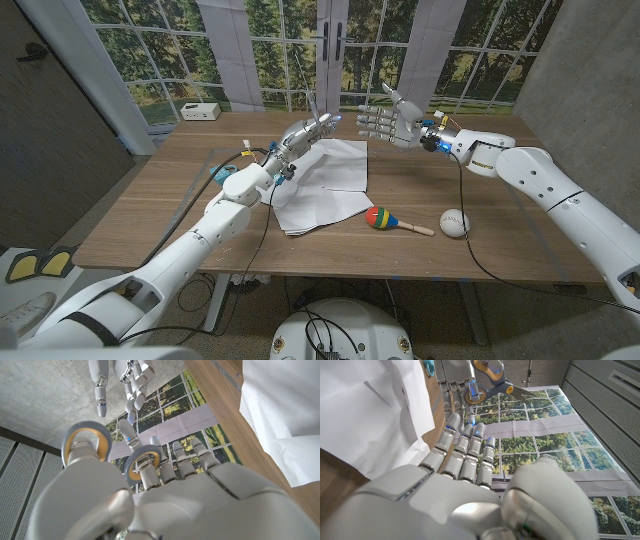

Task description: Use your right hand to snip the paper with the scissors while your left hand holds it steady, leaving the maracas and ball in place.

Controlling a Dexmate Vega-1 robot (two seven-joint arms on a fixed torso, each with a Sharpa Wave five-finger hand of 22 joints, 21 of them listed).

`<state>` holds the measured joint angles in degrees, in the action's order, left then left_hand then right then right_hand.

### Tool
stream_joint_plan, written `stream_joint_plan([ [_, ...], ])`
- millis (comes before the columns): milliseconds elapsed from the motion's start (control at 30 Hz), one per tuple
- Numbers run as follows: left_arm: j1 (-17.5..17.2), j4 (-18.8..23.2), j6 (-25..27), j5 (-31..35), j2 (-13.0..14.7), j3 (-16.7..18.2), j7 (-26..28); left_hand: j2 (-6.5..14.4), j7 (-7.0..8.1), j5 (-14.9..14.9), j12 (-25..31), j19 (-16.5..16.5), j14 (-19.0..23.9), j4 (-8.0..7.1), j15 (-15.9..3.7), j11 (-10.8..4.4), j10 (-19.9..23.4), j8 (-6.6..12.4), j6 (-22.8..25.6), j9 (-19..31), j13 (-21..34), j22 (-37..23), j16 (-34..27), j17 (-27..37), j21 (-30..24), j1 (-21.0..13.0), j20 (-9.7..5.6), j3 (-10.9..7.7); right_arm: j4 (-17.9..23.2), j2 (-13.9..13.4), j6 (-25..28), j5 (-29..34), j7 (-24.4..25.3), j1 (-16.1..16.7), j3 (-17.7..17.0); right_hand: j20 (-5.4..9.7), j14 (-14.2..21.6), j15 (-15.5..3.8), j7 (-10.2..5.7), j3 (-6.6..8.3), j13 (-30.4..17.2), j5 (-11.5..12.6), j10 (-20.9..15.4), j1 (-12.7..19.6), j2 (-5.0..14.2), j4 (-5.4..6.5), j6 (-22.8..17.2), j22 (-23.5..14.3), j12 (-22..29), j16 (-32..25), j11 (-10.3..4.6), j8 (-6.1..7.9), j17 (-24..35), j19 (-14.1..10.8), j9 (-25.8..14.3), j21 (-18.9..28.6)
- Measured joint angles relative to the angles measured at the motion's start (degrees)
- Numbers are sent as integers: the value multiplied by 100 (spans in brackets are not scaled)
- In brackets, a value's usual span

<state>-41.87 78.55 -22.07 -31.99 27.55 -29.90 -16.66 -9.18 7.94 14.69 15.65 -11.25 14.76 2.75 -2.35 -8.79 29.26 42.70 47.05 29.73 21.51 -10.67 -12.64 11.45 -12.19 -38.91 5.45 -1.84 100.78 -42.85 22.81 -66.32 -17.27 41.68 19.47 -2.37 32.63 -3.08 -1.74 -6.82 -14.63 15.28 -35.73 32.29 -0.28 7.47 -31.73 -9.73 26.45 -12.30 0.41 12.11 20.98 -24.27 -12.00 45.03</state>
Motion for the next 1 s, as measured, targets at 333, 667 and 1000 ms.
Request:
stream_joint_plan([
  [333,-32,125,42,152,102,-2,123,-50,-86,42,0,-19,63,-74,-2,84,121,55,86,71,-53,0,-2,1,0,205,81,195,-3,18,-18,0,3,-9,-3,0,-35,29,31,-20,27,0,-20,0,0,-20,-31,0,-40,0,-20,0,-27,0,29,-54],
  [667,-56,165,98,174,146,-2,168,-39,-156,109,0,-50,144,-69,0,123,160,57,156,53,-53,-15,-51,1,0,250,111,307,-32,32,-41,5,-8,-13,-3,-12,-62,0,31,-20,51,0,-41,0,0,-20,-31,0,-68,0,-42,0,-77,-12,29,-97],
  [1000,-34,120,107,177,146,-12,132,-37,-245,143,0,-71,205,-76,-1,216,254,96,245,17,-52,-14,-50,-7,0,294,132,410,-69,39,-62,21,-11,-29,-4,-20,-62,0,31,-45,53,0,-41,-23,23,5,-31,0,-81,0,-41,0,-100,-20,29,-139],
])
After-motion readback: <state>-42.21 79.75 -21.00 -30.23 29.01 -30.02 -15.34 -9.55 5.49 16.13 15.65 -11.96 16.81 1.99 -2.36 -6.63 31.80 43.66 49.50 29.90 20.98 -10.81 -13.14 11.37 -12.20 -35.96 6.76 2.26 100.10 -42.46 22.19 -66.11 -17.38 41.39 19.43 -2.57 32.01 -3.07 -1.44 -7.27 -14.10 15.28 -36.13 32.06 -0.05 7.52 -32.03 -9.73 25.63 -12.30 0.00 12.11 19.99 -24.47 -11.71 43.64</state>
